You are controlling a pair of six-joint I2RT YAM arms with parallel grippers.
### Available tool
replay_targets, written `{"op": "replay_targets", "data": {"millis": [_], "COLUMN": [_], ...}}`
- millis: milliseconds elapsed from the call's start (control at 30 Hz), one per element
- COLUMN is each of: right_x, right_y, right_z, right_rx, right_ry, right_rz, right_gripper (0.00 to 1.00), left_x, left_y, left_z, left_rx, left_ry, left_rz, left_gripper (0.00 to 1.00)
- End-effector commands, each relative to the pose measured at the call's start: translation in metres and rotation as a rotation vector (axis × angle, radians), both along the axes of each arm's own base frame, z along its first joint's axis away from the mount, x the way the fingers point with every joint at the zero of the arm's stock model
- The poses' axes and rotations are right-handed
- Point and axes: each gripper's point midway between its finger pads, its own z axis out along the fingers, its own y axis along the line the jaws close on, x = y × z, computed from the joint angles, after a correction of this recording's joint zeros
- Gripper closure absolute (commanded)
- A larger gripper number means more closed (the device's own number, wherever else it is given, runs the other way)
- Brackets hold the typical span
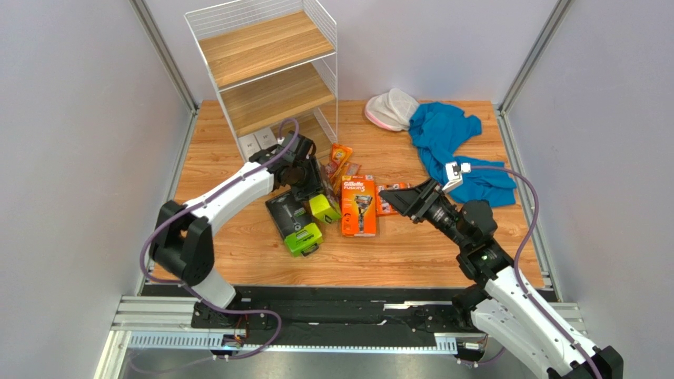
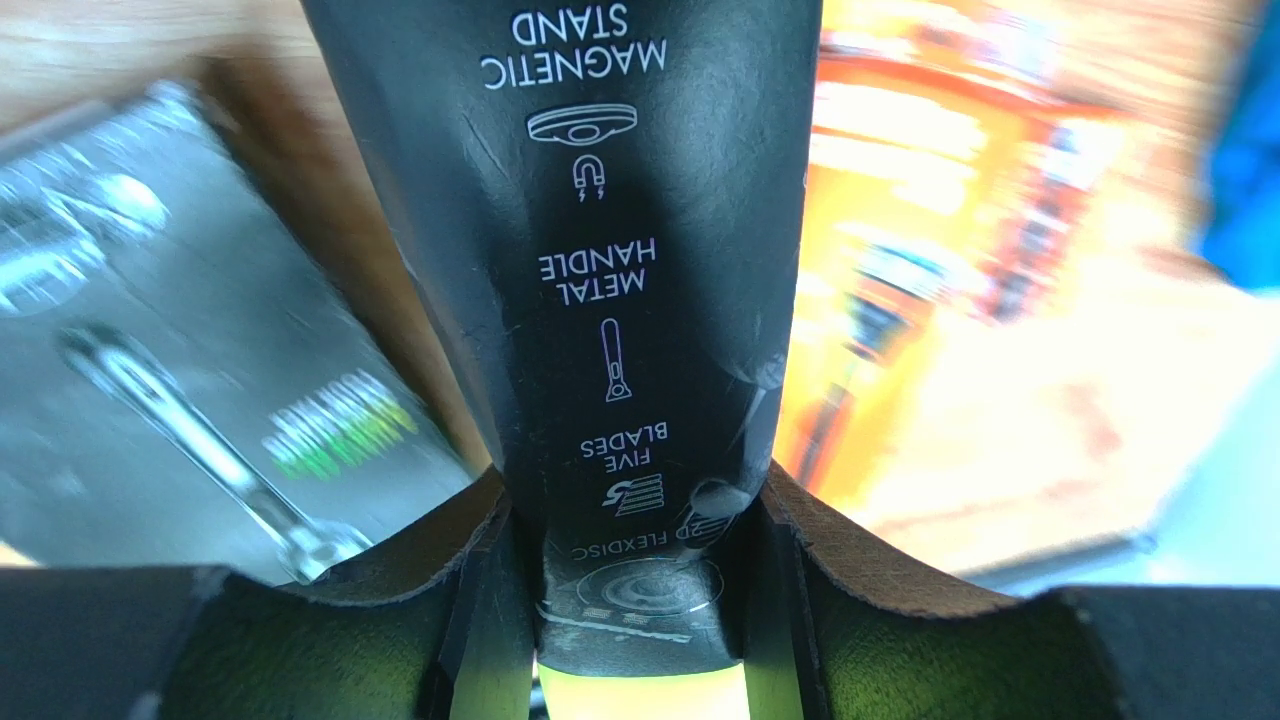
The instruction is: Place and organize the shaving razors onto the shelf
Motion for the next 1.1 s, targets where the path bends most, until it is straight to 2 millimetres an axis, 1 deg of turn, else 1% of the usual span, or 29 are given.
{"op": "replay_targets", "data": {"millis": [0,33,67,100,167,200,233,267,300,333,367,400,433,467,500,533,567,600,633,667,800,933,1067], "right_x": [-0.008,-0.009,-0.009,-0.010,-0.010,-0.012,-0.014,-0.015,-0.016,-0.019,-0.021,-0.023,-0.023,-0.023,-0.026,-0.022,-0.025,-0.027,-0.022,-0.024,-0.018,-0.015,-0.011], "right_y": [-0.001,-0.001,-0.001,0.000,0.002,0.003,0.005,0.006,0.008,0.010,0.012,0.015,0.017,0.018,0.020,0.024,0.024,0.027,0.031,0.031,0.040,0.046,0.048], "right_z": [0.012,0.014,0.015,0.018,0.020,0.030,0.030,0.032,0.041,0.045,0.049,0.054,0.057,0.060,0.067,0.063,0.072,0.074,0.070,0.075,0.069,0.065,0.066], "right_rx": [0.108,0.125,0.138,0.169,0.202,0.241,0.274,0.300,0.328,0.343,0.354,0.366,0.377,0.387,0.412,0.411,0.443,0.456,0.458,0.488,0.509,0.520,0.517], "right_ry": [0.001,0.001,0.005,0.010,0.019,-0.007,0.013,0.013,-0.020,-0.027,-0.039,-0.060,-0.064,-0.069,-0.088,-0.072,-0.101,-0.104,-0.092,-0.096,-0.066,-0.049,-0.054], "right_rz": [0.013,0.014,0.015,0.024,0.041,0.056,0.074,0.086,0.106,0.128,0.144,0.160,0.164,0.167,0.178,0.180,0.194,0.209,0.209,0.225,0.239,0.248,0.234], "right_gripper": [0.25,0.24,0.22,0.20,0.17,0.15,0.14,0.11,0.10,0.09,0.08,0.07,0.06,0.05,0.05,0.04,0.04,0.04,0.04,0.04,0.05,0.05,0.05], "left_x": [0.001,0.004,0.001,-0.003,-0.003,-0.007,-0.011,-0.007,-0.010,-0.013,-0.014,-0.014,-0.019,-0.019,-0.020,-0.022,-0.021,-0.023,-0.024,-0.025,-0.029,-0.034,-0.039], "left_y": [-0.026,-0.022,-0.022,-0.018,-0.018,-0.017,-0.021,-0.028,-0.030,-0.037,-0.043,-0.049,-0.058,-0.063,-0.067,-0.070,-0.071,-0.072,-0.073,-0.074,-0.073,-0.072,-0.076], "left_z": [0.119,0.139,0.150,0.170,0.199,0.217,0.218,0.237,0.244,0.244,0.252,0.252,0.255,0.263,0.267,0.264,0.274,0.278,0.280,0.281,0.291,0.297,0.294], "left_rx": [-0.197,-0.185,-0.173,-0.192,-0.230,-0.277,-0.318,-0.390,-0.429,-0.465,-0.498,-0.511,-0.544,-0.576,-0.597,-0.617,-0.649,-0.668,-0.676,-0.675,-0.690,-0.706,-0.729], "left_ry": [-0.301,-0.358,-0.393,-0.443,-0.520,-0.566,-0.569,-0.640,-0.660,-0.650,-0.667,-0.666,-0.664,-0.688,-0.702,-0.695,-0.734,-0.745,-0.757,-0.758,-0.786,-0.797,-0.772], "left_rz": [-0.020,-0.010,-0.008,-0.005,0.005,0.008,0.004,-0.004,-0.010,-0.040,-0.067,-0.094,-0.151,-0.172,-0.187,-0.191,-0.195,-0.201,-0.215,-0.223,-0.240,-0.250,-0.273], "left_gripper": [1.00,1.00,1.00,1.00,1.00,1.00,1.00,1.00,1.00,1.00,1.00,1.00,1.00,1.00,1.00,1.00,1.00,1.00,1.00,1.00,1.00,1.00,1.00]}}
